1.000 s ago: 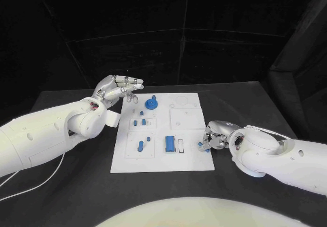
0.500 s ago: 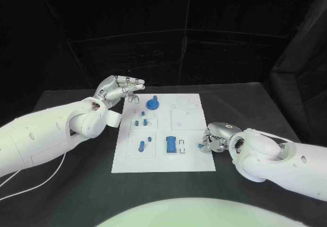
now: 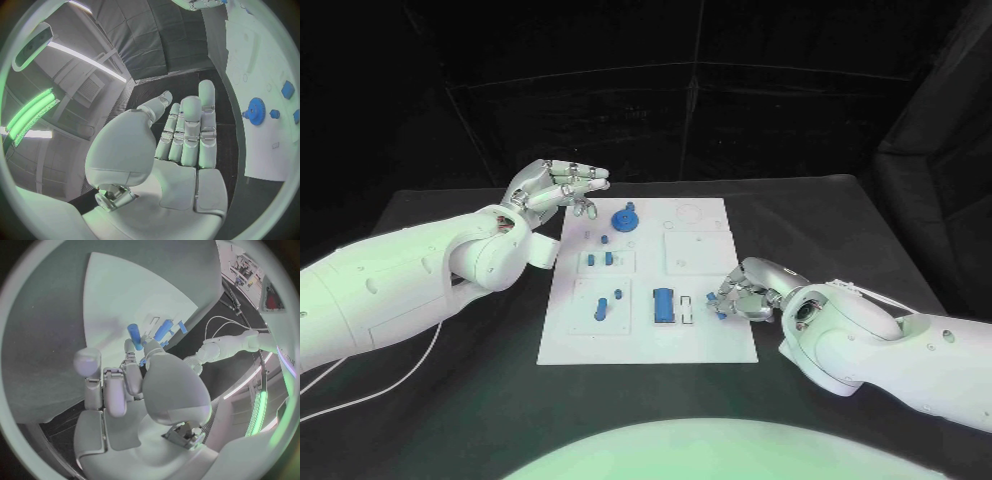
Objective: Assemble the parts on the task board
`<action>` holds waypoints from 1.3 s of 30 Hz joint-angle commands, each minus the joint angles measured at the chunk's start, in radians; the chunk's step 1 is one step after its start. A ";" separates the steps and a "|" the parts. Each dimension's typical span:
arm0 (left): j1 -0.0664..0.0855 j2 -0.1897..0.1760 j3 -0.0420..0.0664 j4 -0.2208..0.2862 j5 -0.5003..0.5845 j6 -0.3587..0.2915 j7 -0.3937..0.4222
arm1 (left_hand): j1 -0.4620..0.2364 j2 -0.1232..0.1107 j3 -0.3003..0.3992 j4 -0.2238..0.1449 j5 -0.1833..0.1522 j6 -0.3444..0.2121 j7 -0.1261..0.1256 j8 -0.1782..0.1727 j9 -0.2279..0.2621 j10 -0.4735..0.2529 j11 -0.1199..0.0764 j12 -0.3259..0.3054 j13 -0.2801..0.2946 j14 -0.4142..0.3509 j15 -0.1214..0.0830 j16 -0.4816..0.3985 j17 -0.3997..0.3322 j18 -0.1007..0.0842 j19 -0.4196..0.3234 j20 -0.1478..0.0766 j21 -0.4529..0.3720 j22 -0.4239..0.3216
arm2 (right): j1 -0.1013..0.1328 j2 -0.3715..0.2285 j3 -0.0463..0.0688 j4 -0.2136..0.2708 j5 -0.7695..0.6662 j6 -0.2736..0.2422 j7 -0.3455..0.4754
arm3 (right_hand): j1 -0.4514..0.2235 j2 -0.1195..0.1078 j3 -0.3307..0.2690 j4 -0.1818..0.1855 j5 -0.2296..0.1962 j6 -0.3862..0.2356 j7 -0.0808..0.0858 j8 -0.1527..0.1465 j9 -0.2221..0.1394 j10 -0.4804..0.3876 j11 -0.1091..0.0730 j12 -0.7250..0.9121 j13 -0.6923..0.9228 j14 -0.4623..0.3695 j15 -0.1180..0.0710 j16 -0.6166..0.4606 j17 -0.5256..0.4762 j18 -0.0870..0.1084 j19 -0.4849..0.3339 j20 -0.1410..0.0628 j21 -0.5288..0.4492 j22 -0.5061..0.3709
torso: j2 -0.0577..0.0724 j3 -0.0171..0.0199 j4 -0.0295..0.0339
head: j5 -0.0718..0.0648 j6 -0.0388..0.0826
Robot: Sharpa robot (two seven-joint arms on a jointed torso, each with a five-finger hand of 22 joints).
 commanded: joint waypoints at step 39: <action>0.001 0.001 0.001 0.005 0.003 0.015 0.001 | 0.004 0.006 -0.010 0.001 -0.003 -0.006 0.002 0.007 0.000 -0.011 0.001 0.005 0.000 -0.006 0.002 -0.007 -0.003 0.014 -0.006 0.002 -0.005 -0.003 | 0.002 0.141 0.001 -0.098 0.170 0.009 -0.027 | -0.080 -0.049 0.027 0.057 -0.055 0.034 -0.005 -0.010 0.020 0.019 -0.003 0.012 0.060 0.087 -0.004 0.003 0.183 -0.017 0.006 -0.003 0.002 -0.004 | -0.001 0.0002 -0.0004 | 0.008 -0.002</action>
